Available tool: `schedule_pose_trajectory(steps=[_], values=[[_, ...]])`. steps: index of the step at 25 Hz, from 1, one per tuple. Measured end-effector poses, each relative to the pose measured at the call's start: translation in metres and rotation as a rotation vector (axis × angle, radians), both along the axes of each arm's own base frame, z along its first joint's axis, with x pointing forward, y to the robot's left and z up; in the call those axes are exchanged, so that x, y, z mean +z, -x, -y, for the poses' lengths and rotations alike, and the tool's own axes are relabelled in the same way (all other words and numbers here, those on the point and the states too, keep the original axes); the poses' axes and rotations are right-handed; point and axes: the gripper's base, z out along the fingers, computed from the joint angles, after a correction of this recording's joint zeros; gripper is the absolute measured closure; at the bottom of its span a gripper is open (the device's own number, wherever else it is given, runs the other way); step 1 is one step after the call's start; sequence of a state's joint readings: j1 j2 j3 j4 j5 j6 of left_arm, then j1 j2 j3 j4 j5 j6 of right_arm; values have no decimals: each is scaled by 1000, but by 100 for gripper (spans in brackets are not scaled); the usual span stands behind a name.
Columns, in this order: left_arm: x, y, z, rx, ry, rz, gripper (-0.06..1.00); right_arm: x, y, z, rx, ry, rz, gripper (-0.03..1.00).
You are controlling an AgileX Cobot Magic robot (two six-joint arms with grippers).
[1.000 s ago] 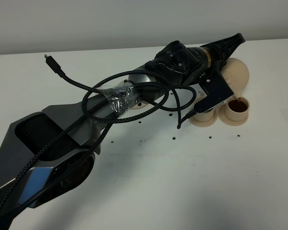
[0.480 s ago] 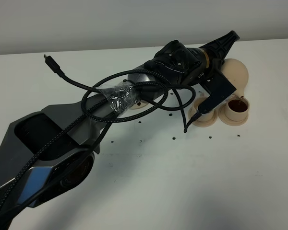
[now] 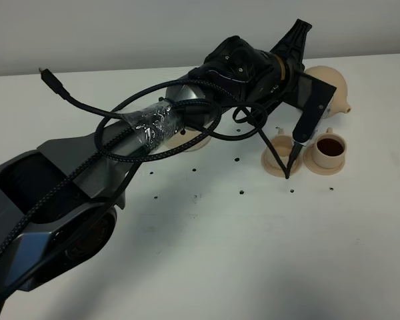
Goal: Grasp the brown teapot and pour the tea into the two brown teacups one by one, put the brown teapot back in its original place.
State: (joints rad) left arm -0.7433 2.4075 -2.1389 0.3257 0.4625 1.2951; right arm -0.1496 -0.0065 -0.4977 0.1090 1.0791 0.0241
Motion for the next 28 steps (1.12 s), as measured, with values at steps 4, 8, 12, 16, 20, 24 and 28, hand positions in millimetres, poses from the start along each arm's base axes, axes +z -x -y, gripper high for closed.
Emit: schedule_pose_trajectory(steps=[4, 8, 12, 16, 20, 24, 28], values=[[16, 11, -7, 106, 57, -148, 83, 0, 0, 0, 0, 0, 0, 48], [29, 26, -13, 229, 96, -297, 83, 0, 0, 0, 0, 0, 0, 48], [38, 40, -15, 359, 121, -405, 83, 0, 0, 0, 0, 0, 0, 48], [39, 51, -17, 524, 149, -510, 83, 0, 0, 0, 0, 0, 0, 48], [36, 58, -21, 660, 150, -593, 83, 0, 0, 0, 0, 0, 0, 48], [34, 66, -24, 757, 121, -644, 83, 0, 0, 0, 0, 0, 0, 48], [33, 77, -18, 802, 110, -676, 83, 0, 0, 0, 0, 0, 0, 48]])
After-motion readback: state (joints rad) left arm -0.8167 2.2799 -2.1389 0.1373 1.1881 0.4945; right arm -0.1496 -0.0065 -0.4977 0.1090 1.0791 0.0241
